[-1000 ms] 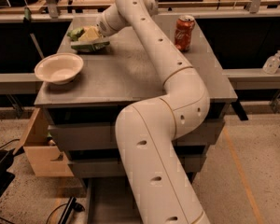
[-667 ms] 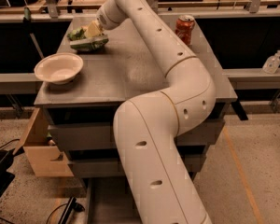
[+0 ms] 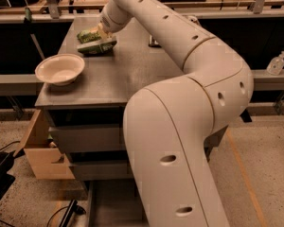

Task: Place green jalapeno chip bag into bottom drawer

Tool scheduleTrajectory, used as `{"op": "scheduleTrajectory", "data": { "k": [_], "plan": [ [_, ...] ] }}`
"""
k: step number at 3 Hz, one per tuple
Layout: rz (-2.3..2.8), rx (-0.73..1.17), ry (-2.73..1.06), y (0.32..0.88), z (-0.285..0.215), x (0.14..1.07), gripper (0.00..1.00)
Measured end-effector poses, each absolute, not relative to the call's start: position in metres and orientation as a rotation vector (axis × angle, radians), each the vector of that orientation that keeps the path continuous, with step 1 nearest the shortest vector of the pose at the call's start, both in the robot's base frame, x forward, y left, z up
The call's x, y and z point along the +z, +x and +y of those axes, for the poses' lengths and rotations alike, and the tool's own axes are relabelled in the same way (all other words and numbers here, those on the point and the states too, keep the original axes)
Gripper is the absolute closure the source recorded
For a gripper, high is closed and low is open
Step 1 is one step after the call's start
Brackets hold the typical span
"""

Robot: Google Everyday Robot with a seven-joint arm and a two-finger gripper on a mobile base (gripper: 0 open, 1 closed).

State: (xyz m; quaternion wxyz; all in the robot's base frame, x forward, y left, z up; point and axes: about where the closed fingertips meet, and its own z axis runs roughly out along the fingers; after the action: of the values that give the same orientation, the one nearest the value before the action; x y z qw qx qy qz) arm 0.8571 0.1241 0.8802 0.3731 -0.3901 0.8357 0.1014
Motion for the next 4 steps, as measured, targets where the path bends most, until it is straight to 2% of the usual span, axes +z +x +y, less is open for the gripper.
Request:
{"op": "scheduleTrajectory", "data": {
  "k": [2,4],
  "plan": [
    [2.131,0.212,-1.023,0.863,0.112,0.900,1.00],
    [2.105,0.090,-0.941,0.852,0.054,0.976,1.00]
  ]
}}
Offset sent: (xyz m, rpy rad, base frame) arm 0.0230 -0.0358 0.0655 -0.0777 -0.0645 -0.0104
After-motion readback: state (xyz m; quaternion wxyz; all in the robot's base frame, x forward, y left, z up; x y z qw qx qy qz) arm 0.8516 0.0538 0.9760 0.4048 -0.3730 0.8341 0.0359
